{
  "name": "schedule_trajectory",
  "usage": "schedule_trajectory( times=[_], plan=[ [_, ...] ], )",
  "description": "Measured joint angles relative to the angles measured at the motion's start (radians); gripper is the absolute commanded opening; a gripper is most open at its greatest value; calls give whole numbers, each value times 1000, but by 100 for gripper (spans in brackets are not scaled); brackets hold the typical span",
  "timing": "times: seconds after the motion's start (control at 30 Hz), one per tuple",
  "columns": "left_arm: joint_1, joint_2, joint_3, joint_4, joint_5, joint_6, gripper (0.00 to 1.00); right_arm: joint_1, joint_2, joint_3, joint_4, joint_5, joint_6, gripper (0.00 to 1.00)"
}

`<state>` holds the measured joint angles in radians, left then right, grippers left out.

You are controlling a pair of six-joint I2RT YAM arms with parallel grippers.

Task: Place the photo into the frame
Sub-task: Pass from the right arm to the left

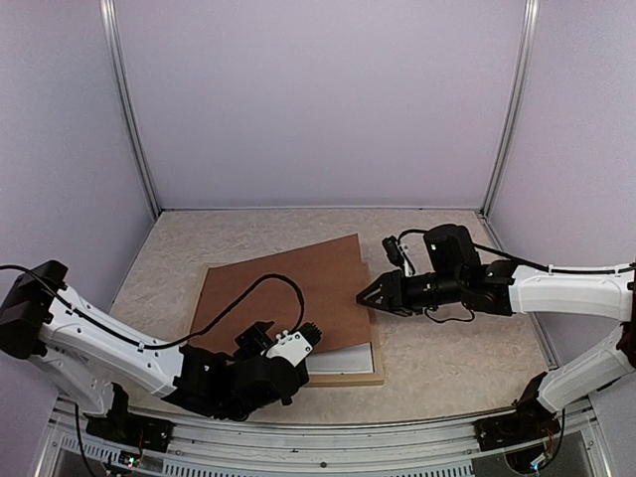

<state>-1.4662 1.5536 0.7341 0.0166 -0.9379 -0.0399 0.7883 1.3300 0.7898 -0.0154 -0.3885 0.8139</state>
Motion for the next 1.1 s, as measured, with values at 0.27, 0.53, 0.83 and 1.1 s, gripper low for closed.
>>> schedule_trajectory(
  times=[0.27,0.53,0.83,1.1],
  plan=[
    [-31,60,24,-34,-117,-8,71,3,11,4,0,-1,0,40],
    [-45,66,27,-50,-179,-54,59,5,25,21,5,-11,4,47],
    [-49,65,28,-50,-200,-99,57,10,25,47,-29,41,17,67],
    [-49,65,28,-55,-200,-140,57,8,51,53,-47,76,39,66]
  ],
)
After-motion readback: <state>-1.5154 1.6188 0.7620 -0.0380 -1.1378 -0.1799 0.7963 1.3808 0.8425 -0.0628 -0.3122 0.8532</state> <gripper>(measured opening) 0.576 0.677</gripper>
